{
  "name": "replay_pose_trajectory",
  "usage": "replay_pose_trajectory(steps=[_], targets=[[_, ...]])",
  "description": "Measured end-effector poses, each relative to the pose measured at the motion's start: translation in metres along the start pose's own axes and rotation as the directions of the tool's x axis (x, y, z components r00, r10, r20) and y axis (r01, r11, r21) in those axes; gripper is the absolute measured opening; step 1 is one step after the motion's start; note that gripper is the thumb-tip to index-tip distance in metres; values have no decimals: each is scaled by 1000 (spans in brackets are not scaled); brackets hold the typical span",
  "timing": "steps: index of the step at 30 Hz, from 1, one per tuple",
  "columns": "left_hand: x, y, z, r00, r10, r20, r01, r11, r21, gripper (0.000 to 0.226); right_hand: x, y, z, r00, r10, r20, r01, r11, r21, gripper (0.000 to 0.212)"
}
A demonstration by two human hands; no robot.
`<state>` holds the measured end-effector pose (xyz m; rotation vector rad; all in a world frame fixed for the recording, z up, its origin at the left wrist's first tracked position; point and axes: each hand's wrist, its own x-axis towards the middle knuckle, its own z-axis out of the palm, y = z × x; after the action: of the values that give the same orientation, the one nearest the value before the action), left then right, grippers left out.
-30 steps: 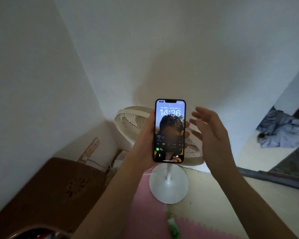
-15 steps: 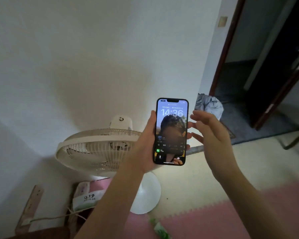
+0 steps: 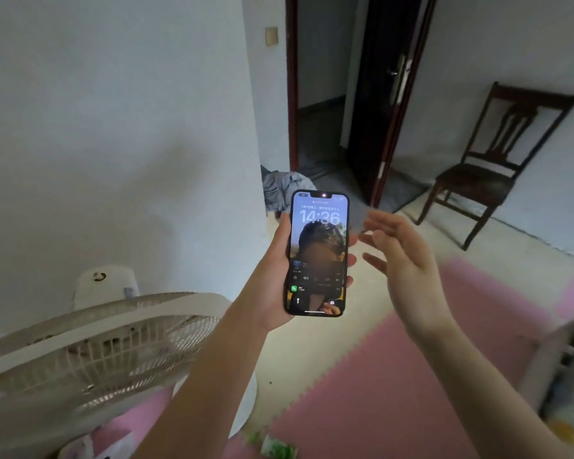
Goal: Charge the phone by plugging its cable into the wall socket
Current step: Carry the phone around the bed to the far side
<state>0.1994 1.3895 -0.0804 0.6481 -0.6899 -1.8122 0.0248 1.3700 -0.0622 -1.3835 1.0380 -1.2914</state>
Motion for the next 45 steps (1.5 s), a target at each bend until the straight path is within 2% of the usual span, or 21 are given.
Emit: replay_pose_trajectory(steps=[5,10,13,17,19,24,28,34,45], targets=[[68,-26,37,991,-114,65,110,992,67,69,19,0,-69,991,-11,-133,7,999,-33,27],[144,-59,88,949,-243,202,225,969,105,73,45,4,-153,960,-30,-278,11,997,-71,30],[193,-79,121,904,-318,286,300,948,105,73,63,3,-206,933,-45,-356,24,998,-63,26],[257,-107,167,846,-375,379,330,927,179,72,84,4,-278,894,-69,-442,33,995,-90,25],[287,-122,189,828,-414,379,369,910,189,70,91,7,-311,873,-75,-482,28,994,-104,26],[350,-154,231,713,-467,523,432,880,197,73,113,15,-375,830,-55,-555,-5,994,-106,27],[396,-167,239,696,-480,534,453,870,192,73,137,25,-406,804,-49,-593,-33,991,-127,28],[477,-168,240,762,-468,449,457,878,139,75,207,43,-435,773,-28,-634,-58,992,-114,29],[660,-130,249,699,-509,502,474,856,207,73,365,59,-475,701,-47,-712,-65,989,-130,26]])
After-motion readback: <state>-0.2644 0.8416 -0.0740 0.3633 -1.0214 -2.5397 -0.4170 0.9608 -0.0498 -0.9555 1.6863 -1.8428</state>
